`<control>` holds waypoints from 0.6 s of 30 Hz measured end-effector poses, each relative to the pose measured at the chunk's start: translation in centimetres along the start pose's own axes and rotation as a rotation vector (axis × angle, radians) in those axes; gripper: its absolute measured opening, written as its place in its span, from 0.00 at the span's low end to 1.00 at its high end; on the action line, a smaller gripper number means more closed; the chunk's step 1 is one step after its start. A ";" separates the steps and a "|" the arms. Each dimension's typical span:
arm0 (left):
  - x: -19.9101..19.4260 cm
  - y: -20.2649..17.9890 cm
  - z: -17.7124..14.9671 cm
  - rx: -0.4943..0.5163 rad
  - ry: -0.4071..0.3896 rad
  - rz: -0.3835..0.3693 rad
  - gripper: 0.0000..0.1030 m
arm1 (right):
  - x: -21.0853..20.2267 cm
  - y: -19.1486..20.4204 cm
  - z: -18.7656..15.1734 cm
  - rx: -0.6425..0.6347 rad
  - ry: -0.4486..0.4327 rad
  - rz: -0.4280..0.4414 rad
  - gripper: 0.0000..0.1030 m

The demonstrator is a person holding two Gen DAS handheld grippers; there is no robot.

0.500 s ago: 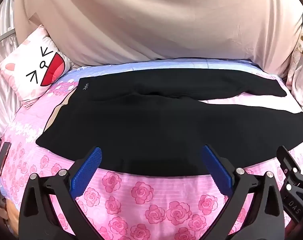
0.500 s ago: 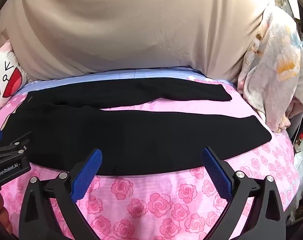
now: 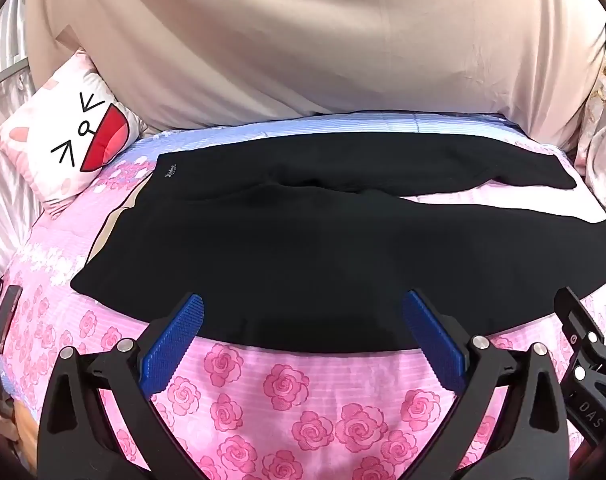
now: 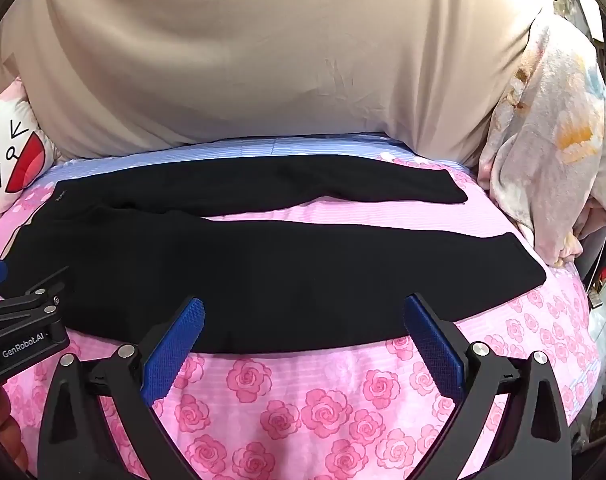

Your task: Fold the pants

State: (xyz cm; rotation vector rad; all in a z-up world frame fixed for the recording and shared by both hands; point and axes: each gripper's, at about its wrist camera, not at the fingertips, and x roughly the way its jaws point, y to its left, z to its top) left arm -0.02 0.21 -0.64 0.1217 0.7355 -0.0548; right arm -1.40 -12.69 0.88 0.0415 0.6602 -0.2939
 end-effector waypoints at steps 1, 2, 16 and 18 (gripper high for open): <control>0.0 0.1 -0.1 -0.002 0.001 0.002 0.95 | 0.0 0.0 0.0 0.002 0.001 0.001 0.95; 0.3 0.1 0.1 -0.004 0.006 -0.002 0.95 | 0.0 0.1 0.0 0.002 0.001 0.002 0.95; 0.5 0.2 0.0 0.000 0.001 0.010 0.95 | 0.2 0.2 0.1 0.000 0.006 0.014 0.95; 0.5 0.2 -0.1 0.001 0.001 0.011 0.95 | 0.2 0.2 0.0 -0.001 0.006 0.014 0.95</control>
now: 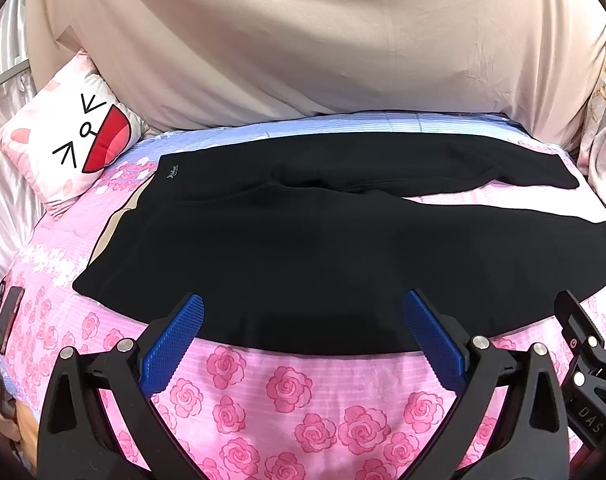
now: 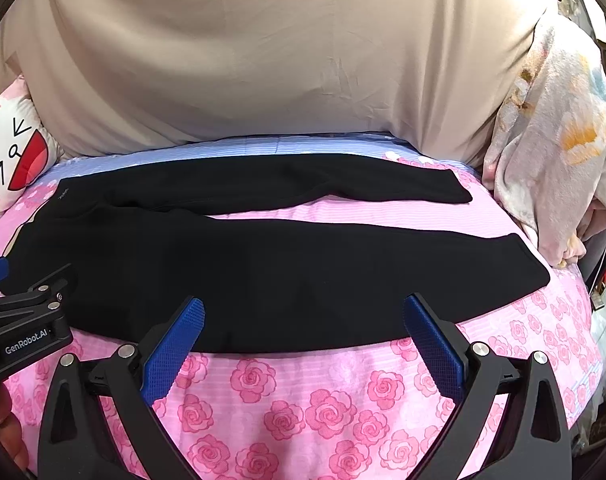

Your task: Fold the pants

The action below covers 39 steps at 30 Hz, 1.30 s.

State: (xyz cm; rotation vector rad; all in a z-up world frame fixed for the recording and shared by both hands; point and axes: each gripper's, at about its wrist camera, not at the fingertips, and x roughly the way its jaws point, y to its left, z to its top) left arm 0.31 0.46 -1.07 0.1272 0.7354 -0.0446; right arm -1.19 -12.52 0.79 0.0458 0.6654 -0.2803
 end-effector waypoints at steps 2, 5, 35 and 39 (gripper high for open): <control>0.0 -0.2 0.1 0.004 0.002 -0.001 0.95 | 0.0 0.0 0.0 -0.001 0.001 0.002 0.95; 0.1 -0.4 0.2 0.009 0.003 0.000 0.95 | 0.1 0.0 0.0 -0.001 0.001 0.003 0.95; 0.5 -1.2 0.5 0.020 0.019 0.010 0.95 | 0.7 -0.2 -0.3 -0.004 0.009 0.007 0.95; 0.5 -1.2 0.6 0.021 0.019 0.010 0.95 | 0.7 -0.1 -0.3 -0.005 0.010 0.007 0.95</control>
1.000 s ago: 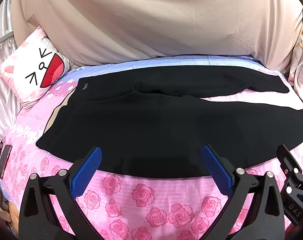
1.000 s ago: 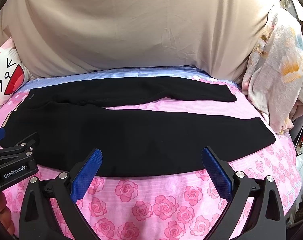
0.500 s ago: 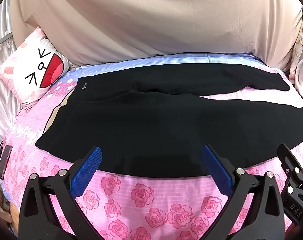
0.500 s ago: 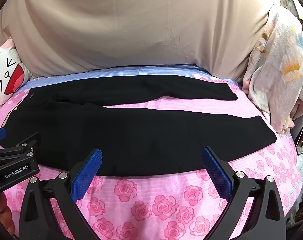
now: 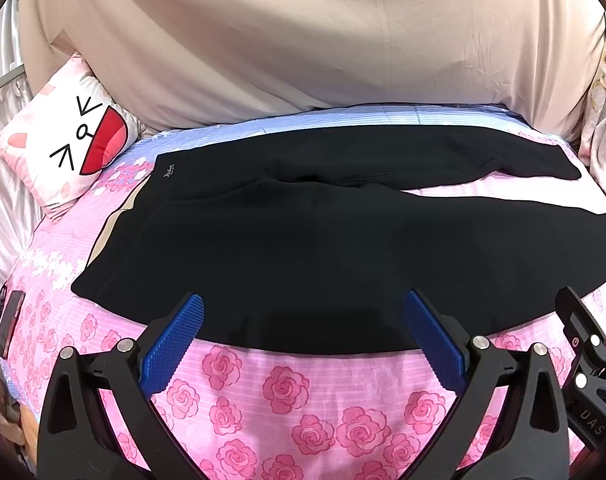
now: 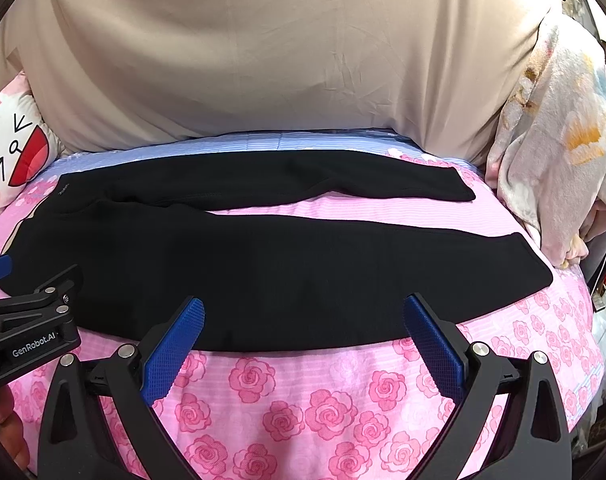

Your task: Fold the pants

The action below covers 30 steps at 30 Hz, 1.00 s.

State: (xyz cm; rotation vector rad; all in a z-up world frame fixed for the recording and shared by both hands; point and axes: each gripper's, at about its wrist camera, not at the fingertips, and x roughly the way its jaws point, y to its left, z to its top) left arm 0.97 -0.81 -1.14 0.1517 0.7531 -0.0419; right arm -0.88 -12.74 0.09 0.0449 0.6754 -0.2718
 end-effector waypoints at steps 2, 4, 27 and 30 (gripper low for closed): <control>0.0 0.0 0.0 -0.001 0.000 0.000 0.95 | 0.0 0.0 0.0 0.000 -0.001 0.000 0.95; 0.0 0.0 0.0 0.000 0.000 0.001 0.95 | 0.0 0.1 -0.1 -0.001 0.000 -0.001 0.95; 0.3 0.2 -0.1 0.004 0.008 -0.001 0.95 | 0.4 0.6 0.0 -0.010 0.019 0.001 0.95; 0.4 0.1 0.1 0.005 0.010 0.001 0.95 | 0.5 0.6 0.0 -0.009 0.020 0.003 0.95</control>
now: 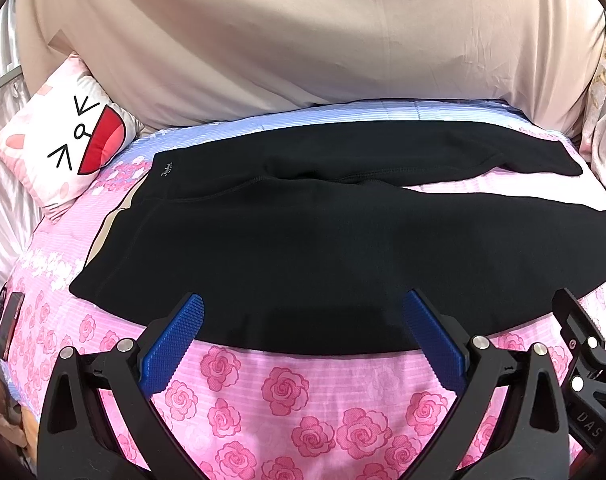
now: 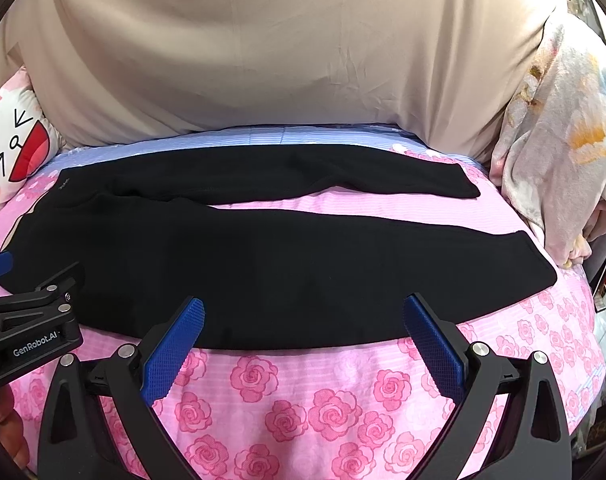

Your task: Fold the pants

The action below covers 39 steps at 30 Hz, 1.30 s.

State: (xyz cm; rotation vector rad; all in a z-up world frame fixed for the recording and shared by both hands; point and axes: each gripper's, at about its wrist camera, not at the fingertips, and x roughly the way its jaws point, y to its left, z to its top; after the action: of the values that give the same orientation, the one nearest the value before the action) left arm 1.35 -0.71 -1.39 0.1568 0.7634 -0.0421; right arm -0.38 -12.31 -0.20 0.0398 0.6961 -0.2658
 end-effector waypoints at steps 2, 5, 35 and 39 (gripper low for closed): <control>0.1 0.1 0.0 0.000 0.002 -0.001 0.95 | 0.1 0.0 0.0 0.001 0.000 0.004 0.95; 0.6 0.6 0.5 -0.010 0.004 -0.010 0.95 | 0.5 -0.5 0.6 -0.005 -0.007 -0.007 0.95; 31.5 29.3 18.9 -0.328 0.303 0.103 0.95 | 36.3 -30.7 20.4 0.143 0.265 -0.113 0.93; 34.1 30.4 18.7 -0.374 0.341 0.043 0.95 | 37.9 -30.7 20.2 0.169 0.260 -0.065 0.86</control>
State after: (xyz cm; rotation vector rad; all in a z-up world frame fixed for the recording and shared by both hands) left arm 41.64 27.04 -7.85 -0.1807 1.0932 0.1720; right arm 32.32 -53.09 -7.30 0.2165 0.9329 -0.3861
